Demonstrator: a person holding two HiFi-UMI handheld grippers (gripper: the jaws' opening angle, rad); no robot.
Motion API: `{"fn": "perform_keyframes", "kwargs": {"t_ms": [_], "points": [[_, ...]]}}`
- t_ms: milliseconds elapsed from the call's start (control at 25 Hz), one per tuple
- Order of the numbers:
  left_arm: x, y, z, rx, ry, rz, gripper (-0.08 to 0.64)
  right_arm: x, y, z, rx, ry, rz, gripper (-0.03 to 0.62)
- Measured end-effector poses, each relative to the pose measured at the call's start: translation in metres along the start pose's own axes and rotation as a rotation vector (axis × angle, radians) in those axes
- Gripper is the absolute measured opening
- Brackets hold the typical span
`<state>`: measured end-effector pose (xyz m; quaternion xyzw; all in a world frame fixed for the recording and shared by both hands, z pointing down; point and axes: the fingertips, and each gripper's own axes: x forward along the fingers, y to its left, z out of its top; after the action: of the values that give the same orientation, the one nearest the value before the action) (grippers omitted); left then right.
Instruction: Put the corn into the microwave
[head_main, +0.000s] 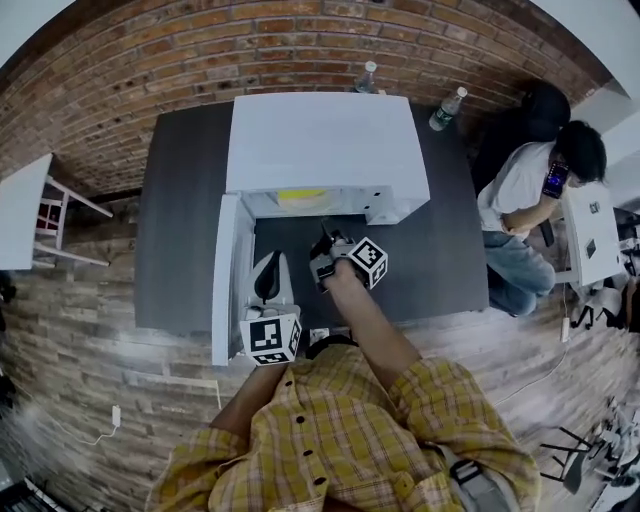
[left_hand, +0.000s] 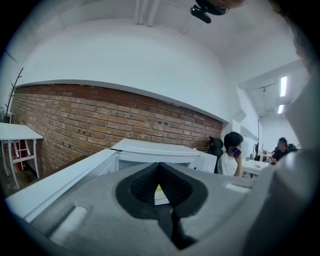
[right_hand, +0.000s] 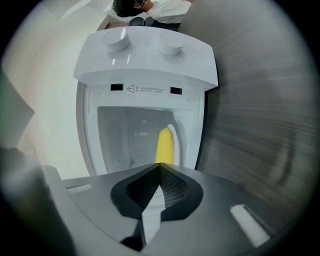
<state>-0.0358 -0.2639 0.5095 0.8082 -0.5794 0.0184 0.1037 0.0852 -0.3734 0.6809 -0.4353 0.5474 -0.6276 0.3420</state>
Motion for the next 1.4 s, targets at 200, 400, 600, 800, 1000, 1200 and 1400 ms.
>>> {"fn": "perform_keyframes", "kwargs": {"t_ms": [200,400,600,800,1000,1200,1400], "points": [[-0.012,-0.011,0.006,0.002,-0.012,-0.028,-0.005,-0.021,0.024,-0.008,-0.04,0.021,0.049,-0.009],[-0.026,-0.014,0.007,-0.002,-0.017,-0.045,-0.005,-0.046,0.054,-0.031,-0.196,0.087,0.084,-0.008],[-0.041,-0.011,0.009,0.009,-0.017,-0.062,-0.005,-0.066,0.075,-0.051,-0.309,0.117,0.125,-0.006],[-0.048,-0.009,0.009,0.011,-0.007,-0.082,-0.005,-0.086,0.095,-0.067,-0.454,0.137,0.158,-0.005],[-0.054,-0.013,0.01,0.02,-0.007,-0.111,-0.005,-0.107,0.12,-0.078,-0.675,0.131,0.18,-0.002],[-0.06,-0.019,0.009,0.027,-0.005,-0.141,-0.005,-0.125,0.136,-0.087,-0.816,0.124,0.195,0.0],[-0.066,-0.02,0.012,0.038,-0.015,-0.152,-0.005,-0.141,0.149,-0.101,-1.0,0.112,0.202,0.0]]}}
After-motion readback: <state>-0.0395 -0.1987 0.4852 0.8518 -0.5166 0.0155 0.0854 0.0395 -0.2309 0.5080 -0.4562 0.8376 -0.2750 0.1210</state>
